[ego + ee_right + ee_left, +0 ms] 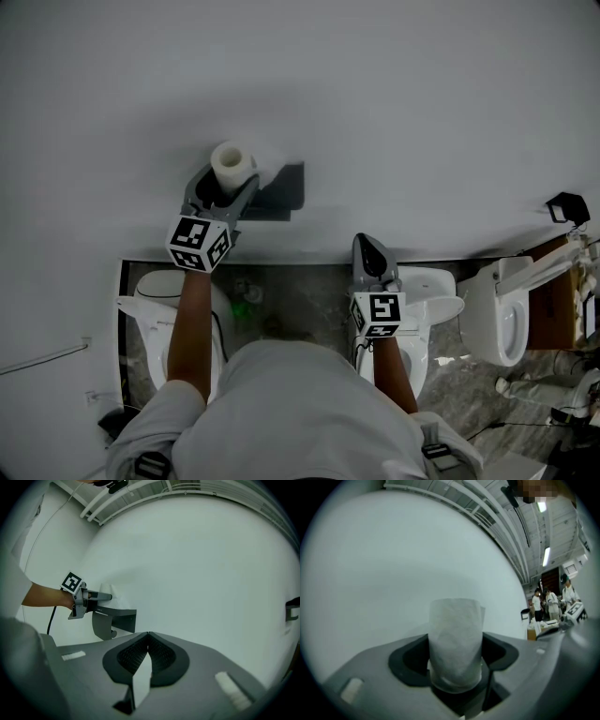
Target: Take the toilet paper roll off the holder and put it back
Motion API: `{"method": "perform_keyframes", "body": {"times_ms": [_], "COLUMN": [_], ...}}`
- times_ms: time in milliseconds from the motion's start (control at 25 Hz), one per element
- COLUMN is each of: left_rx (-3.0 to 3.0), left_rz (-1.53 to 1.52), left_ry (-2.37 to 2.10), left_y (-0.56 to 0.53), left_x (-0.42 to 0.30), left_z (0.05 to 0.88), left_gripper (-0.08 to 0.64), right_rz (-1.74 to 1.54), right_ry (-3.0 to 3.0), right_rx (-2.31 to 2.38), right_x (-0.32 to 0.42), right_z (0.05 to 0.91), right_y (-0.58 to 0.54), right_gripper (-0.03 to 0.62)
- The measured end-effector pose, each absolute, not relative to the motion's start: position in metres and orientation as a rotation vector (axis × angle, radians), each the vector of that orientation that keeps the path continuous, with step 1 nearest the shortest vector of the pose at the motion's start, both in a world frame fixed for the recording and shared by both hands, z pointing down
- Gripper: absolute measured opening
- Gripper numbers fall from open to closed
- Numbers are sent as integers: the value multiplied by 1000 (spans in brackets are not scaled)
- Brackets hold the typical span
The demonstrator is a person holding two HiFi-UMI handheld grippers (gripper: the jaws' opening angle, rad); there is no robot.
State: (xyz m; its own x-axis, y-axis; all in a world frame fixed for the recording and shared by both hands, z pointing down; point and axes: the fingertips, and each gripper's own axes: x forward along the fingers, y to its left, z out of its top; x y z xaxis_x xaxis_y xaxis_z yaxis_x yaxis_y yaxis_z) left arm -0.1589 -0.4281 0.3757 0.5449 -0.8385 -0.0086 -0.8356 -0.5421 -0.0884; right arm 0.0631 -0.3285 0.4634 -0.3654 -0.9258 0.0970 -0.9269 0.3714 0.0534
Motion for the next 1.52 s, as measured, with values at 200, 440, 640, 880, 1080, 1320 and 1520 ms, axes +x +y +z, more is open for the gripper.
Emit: {"method": "perform_keyframes", "body": {"times_ms": [200, 440, 640, 880, 1080, 1320, 1520], "left_rx": [-2686, -2683, -2691, -2705, -2710, -2724, -2742], "left_rz": [-63, -60, -42, -29, -25, -30, -30], "left_ry": [1467, 1484, 1495, 1503, 1502, 1498, 1498], "left_y": [-429, -429, -431, -432, -432, -432, -428], "left_x": [-160, -161, -163, -163, -163, -163, -166], "left_z": [378, 381, 382, 383, 383, 383, 387], "left_gripper": [319, 319, 319, 319, 320, 322, 329], "right_rz": [24, 14, 14, 14, 12, 10, 10], "right_ry": [-2505, -2503, -2499, -2499, -2496, -2495, -2488], "right_rx": [1703, 1701, 1694, 1690, 1686, 1683, 1688], "right_x": [64, 67, 67, 68, 68, 67, 67], "right_z": [463, 464, 465, 464, 463, 462, 462], "right_y": [-328, -328, -328, -328, -327, -325, -324], "right_gripper": [-2, -2, -2, -2, -2, -2, -2]}}
